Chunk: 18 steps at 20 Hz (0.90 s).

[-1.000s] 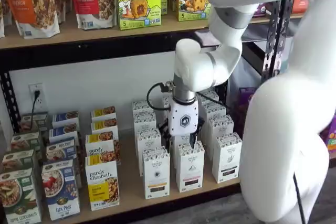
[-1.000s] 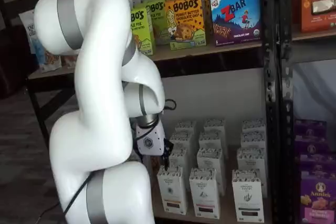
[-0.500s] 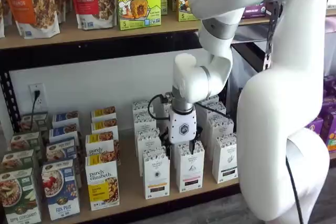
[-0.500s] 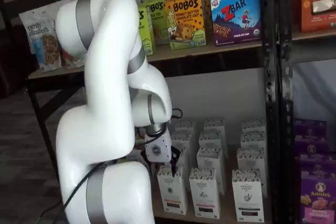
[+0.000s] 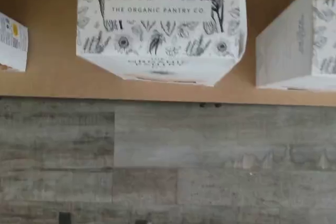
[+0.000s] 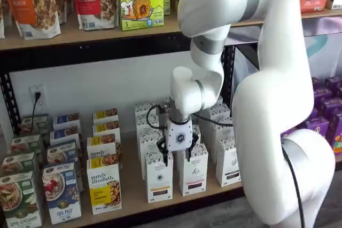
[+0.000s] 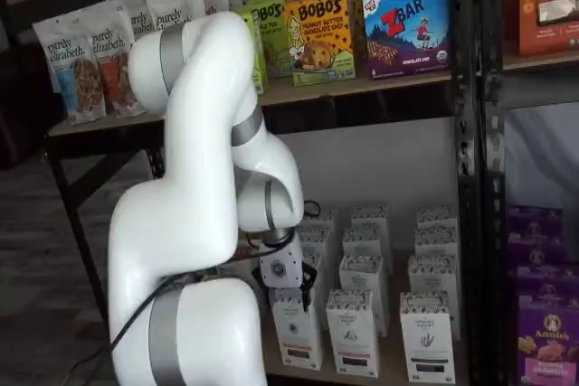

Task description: Pick up the white box with a yellow strip in the middle, on the bottom shelf, the fourth box from the left

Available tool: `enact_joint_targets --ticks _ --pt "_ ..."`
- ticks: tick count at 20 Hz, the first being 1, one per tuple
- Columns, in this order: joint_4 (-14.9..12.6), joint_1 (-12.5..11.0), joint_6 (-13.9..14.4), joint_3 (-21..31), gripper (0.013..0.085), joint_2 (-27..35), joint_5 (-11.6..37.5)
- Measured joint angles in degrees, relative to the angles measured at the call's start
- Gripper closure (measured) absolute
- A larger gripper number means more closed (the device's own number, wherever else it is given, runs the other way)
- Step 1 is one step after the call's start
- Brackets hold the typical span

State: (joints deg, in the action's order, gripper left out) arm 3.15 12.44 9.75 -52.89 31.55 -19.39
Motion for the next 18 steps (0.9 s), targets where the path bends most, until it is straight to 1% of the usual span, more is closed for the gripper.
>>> enact_joint_targets --ticks 3,8,11,18 --pt "-1.4 -0.2 1.1 -4.3 0.013 4.2 0.3" --pt "-2.7 -0.4 2.2 -9.5 0.013 8.5 0.3" --pt "-2.8 -0.4 2.2 -12.6 0.013 10.5 0.1" --pt "-3.0 -0.7 2.1 -17.3 0.013 12.7 -1.9"
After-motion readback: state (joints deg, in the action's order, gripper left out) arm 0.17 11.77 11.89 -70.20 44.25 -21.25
